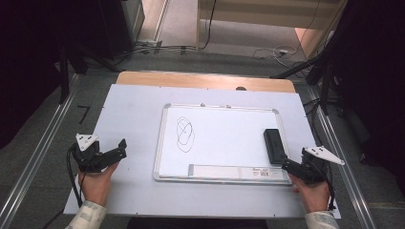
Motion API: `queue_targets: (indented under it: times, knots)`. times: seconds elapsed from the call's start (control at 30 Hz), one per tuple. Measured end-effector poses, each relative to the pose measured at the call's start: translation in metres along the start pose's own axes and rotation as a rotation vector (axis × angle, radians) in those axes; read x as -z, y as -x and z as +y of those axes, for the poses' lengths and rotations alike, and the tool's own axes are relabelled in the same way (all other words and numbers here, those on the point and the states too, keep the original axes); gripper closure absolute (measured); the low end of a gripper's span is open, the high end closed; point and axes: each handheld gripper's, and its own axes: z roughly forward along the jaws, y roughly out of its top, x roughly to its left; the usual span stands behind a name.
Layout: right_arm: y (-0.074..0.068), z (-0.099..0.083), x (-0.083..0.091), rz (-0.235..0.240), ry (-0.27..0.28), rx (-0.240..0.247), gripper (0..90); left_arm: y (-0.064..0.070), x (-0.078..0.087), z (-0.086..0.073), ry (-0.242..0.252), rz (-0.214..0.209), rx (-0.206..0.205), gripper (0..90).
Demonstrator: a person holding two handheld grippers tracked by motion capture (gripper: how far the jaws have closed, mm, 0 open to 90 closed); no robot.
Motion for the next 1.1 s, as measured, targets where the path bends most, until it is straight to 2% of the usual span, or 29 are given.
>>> queue_targets:
  times: [0.1, 0.17, 0.83, 1.1]
  knots:
    - [-0.001, 0.001, -0.001, 0.000, -0.001, 0.005, 15.4, 0.000, 0.000, 0.000, 0.005, 0.004, -0.003, 1.4]
    - [-0.001, 0.002, -0.003, 0.000, -0.001, 0.007, 15.4, 0.000, 0.002, 0.000, 0.019, 0.020, -0.001, 1.4]
    - [-0.004, 0.015, -0.028, -0.005, -0.023, 0.030, 14.1, 0.000, 0.000, -0.001, 0.008, 0.009, -0.009, 1.4]
    - [-0.005, 0.019, -0.037, -0.006, -0.031, 0.031, 14.1, 0.000, -0.001, -0.002, 0.009, 0.009, 0.000, 1.4]
